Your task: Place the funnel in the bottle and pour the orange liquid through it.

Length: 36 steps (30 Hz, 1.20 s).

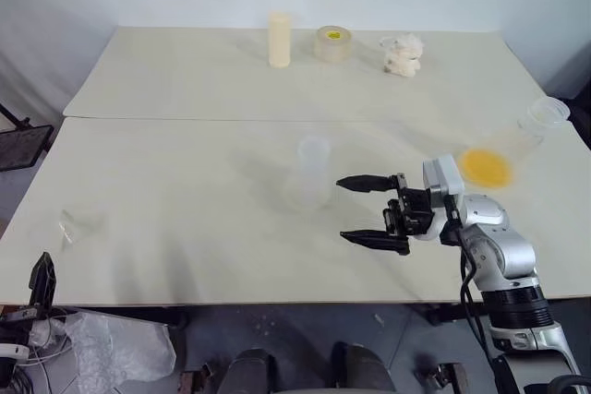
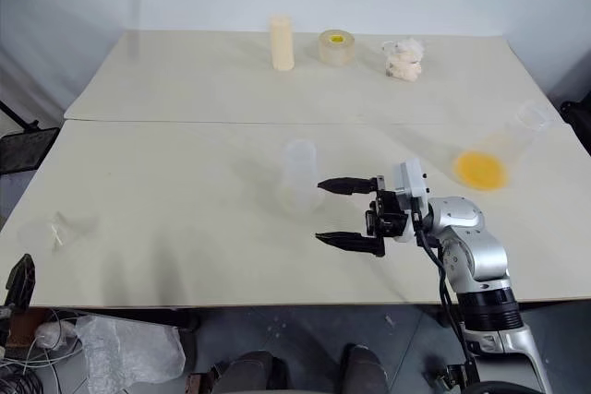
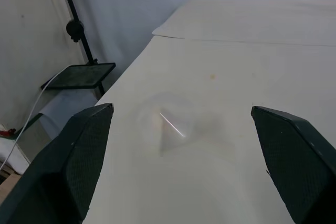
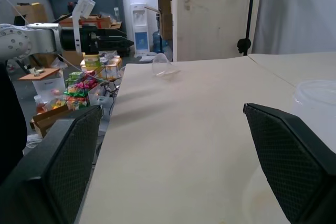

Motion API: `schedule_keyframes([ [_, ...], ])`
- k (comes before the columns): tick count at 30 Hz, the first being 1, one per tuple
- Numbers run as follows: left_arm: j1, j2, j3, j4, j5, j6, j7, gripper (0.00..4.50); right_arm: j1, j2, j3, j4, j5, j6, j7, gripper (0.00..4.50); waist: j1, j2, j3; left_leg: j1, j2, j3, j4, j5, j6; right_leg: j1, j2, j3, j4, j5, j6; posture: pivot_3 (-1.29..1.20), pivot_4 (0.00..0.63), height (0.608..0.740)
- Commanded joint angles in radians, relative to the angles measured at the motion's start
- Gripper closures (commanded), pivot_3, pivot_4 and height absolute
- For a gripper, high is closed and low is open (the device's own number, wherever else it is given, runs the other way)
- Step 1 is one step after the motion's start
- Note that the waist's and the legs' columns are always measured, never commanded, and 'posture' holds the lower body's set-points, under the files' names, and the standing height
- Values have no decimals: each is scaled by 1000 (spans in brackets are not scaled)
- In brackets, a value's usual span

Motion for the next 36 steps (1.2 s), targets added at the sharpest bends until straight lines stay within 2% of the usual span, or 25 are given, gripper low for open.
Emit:
schedule_keyframes([
  [1, -1, 15, -5, -22, 12, -2, 70, 26, -2, 7, -8, -18, 6, -16, 5, 0, -2, 0, 0, 0, 0, 0, 0, 0, 0, 0, 0, 0, 0, 0, 0, 0, 150, 740],
  [9, -57, 130, 6, 102, 79, 64, 200, 26, 20, 11, -10, -33, -4, -18, -8, 0, -10, 0, 0, 0, 0, 0, 0, 0, 0, 0, 0, 0, 0, 0, 0, 0, 150, 740],
  [16, -144, 227, -45, 240, 130, 62, 205, 26, 20, 6, -15, -29, -10, -21, -9, 0, -18, 0, 0, 0, 0, -1, -1, 0, 0, -1, 1, -2, 1, 0, 0, 0, 150, 740],
  [26, -249, 400, -97, 399, 162, 93, 128, 26, 23, 6, -17, -57, -27, -13, -51, 0, -23, 0, 0, 0, -1, 0, -3, 0, -1, -3, 1, -2, 3, 0, 0, 0, 150, 740],
  [36, -222, 442, -75, 383, 167, 81, 71, 26, 47, -10, -31, -86, -23, -10, -84, 0, -23, 0, 0, 0, -1, 1, -4, 0, -1, -5, 1, -2, 4, 0, 0, 0, 150, 740],
])
